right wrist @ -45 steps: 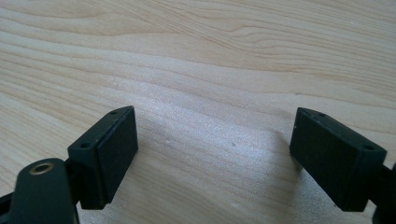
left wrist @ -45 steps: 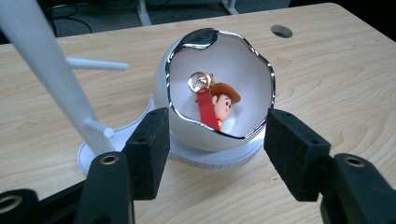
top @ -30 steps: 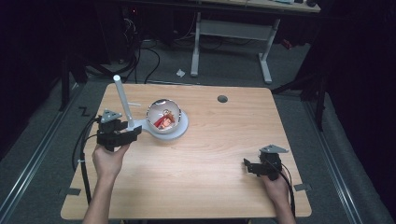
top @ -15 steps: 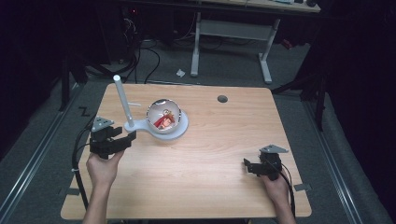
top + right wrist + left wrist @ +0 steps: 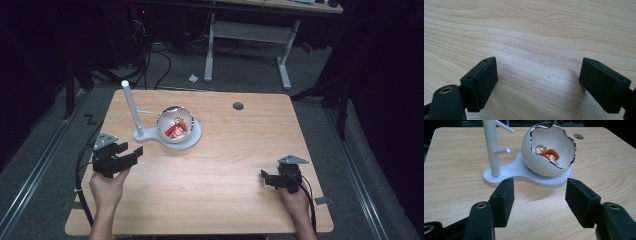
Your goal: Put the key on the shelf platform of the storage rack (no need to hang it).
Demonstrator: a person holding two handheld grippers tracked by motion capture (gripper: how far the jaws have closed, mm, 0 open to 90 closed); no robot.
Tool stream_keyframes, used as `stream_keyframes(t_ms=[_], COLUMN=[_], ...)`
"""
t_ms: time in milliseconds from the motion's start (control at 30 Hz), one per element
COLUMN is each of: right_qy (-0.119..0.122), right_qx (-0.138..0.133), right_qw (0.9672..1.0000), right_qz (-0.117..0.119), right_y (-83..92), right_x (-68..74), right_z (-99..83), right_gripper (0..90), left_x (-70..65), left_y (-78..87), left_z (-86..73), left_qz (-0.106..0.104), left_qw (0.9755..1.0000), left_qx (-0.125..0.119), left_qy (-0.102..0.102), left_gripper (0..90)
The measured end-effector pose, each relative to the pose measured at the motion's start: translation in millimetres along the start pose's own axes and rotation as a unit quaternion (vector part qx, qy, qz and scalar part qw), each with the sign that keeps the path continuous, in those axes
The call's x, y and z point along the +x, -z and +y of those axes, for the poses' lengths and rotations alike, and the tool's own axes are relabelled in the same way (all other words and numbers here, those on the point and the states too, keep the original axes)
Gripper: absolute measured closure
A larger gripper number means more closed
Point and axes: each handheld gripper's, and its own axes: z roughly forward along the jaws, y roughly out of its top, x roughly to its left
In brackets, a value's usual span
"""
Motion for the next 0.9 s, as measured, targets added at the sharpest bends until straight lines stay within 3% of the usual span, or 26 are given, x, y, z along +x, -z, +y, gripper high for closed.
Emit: stream_keyframes(t_ms=[167,333,533,900], right_qy=[0.001,0.001,0.0,0.0], right_qx=[0.0,0.0,0.0,0.0], right_qw=[1.0,1.0,1.0,1.0], right_qz=[0.0,0.0,0.0,0.0], right_y=[0.0,0.0,0.0,0.0], right_x=[-0.1,-0.1,0.0,0.0], right_z=[0.0,0.0,0.0,0.0], right_gripper=[15.1,15.1,15.1,15.1], left_x=[5.5,8.6,12.2,11.4], left_y=[3.0,6.3,8.6,13.7], left_z=[-3.9,-7.3,-14.3,-30.1], left_qz=[-0.003,0.0,-0.004,-0.008], left_qw=[1.0,1.0,0.9999,0.9997], left_qx=[0.0,0.001,0.006,0.02], left_qy=[-0.007,0.001,-0.011,-0.015], left_gripper=[40.7,40.7,40.7,40.5])
